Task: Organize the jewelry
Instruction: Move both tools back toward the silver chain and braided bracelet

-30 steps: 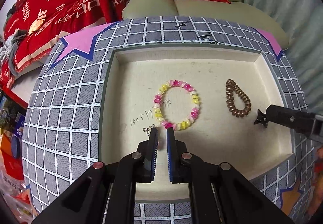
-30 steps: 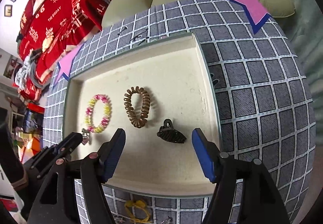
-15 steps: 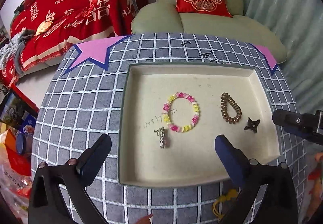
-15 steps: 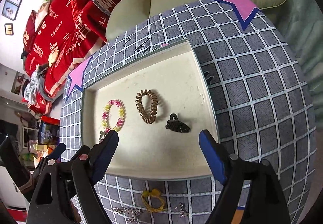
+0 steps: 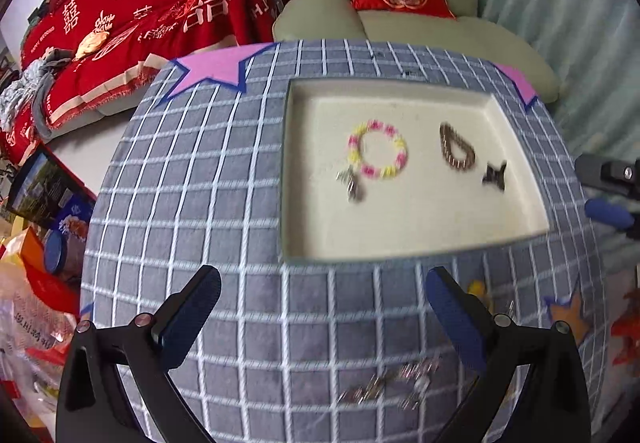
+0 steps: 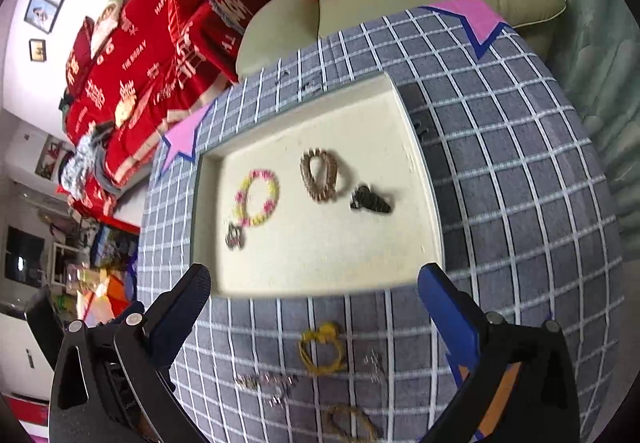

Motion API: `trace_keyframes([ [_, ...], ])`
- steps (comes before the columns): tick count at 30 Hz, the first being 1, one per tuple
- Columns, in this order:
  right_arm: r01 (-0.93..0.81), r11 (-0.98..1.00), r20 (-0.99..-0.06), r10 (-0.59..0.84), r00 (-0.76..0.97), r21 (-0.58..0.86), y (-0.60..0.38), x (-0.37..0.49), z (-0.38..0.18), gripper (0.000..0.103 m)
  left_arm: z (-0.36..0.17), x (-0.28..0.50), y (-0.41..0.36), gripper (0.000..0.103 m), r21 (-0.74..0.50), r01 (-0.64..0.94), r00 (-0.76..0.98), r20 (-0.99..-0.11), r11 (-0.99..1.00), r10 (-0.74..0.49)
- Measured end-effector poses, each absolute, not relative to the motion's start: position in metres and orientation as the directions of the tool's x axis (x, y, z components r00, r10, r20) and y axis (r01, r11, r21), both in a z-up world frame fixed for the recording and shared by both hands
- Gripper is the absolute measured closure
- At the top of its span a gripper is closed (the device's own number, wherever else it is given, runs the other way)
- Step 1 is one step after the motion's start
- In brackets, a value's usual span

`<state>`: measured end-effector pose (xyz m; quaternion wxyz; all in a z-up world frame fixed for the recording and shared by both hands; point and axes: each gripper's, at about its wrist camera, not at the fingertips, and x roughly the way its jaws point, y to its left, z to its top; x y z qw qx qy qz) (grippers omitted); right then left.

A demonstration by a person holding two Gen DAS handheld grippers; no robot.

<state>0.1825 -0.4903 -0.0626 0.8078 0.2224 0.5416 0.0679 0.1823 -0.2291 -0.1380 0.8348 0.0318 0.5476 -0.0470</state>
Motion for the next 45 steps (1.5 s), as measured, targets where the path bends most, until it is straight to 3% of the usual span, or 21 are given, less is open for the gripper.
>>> trace_keyframes([
  [18,0.174,0.938,-0.947,0.269,0.178,0.299,-0.471,0.086,-0.12,0.0,-0.143,0.097,-0.193,0.0,0.052,0.218,0.274,-0.962,0.975,-0.01],
  [40,0.116,0.987,-0.992,0.1,0.079,0.108,-0.459,0.051,-0.152,0.0,-0.173,0.106,-0.214,0.0,0.056,0.335,0.262,-0.964,0.94,-0.036],
  [45,0.105,0.991,-0.995,0.08,0.063,0.086,-0.456,0.051,-0.162,0.006,-0.177,0.108,-0.218,0.0,0.066,0.356,0.266,-0.963,0.932,-0.034],
])
